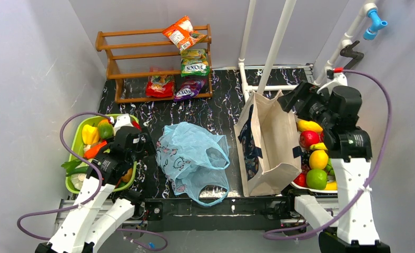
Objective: Place the food into the grocery bag and tie it
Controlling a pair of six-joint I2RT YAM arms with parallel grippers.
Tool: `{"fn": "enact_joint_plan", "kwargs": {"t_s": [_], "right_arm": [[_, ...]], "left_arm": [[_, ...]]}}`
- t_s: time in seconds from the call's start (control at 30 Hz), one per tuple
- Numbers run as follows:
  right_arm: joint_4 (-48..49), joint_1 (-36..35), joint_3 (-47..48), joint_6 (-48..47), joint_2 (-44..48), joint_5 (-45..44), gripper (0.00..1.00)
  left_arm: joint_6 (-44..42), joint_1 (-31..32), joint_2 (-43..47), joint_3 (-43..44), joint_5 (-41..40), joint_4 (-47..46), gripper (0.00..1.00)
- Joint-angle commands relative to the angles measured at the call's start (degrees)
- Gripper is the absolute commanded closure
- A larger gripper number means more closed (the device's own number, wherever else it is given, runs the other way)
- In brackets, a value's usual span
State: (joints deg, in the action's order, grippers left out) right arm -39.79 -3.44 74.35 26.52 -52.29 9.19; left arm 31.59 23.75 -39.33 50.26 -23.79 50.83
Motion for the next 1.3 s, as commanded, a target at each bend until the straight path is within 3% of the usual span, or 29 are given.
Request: {"fn": "enact_joint_plan", "kwargs": {"t_s": [0.0, 0.23, 0.37, 0.67, 0.83, 1.0, 1.27], "right_arm": [[-8.8, -0.4, 3.8, -0.6, 2.1, -4.5, 0.05], [-15.5, -1.1, 6.1, -0.4, 3.5, -8.2, 0.06], [-20.1, -1.3, 7.5, 0.7, 4.2, -10.9, 0.06], [-23.8, -1.3, 1.6, 1.8, 5.9, -13.2, 0.09], [-23.7, -1.3, -0.3, 1.9, 3.7, -11.9, 0.1], [-22.5, -1.3, -2.5, 1.1, 3.5, -12.5, 0.18], [-21.7, -1.3, -5.3, -0.7, 3.1, -10.7, 0.4]], "left_arm": [[-0.3, 0.2, 0.7, 0.5, -0.1, -0.1, 0.0], [-1.5, 0.2, 1.5, 0.1, 3.4, -0.8, 0.01], [-3.0, 0.2, 2.0, 1.8, 10.5, -1.4, 0.0], [-4.8, 1.7, -8.2, 15.0, 22.6, -2.4, 0.0], [-3.4, 9.2, -16.4, 23.0, 21.7, -2.8, 0.0], [-0.5, 17.3, -24.6, 28.4, 20.9, -6.7, 0.05], [1.8, 30.0, -42.7, 40.7, 17.1, -10.2, 0.05]]}}
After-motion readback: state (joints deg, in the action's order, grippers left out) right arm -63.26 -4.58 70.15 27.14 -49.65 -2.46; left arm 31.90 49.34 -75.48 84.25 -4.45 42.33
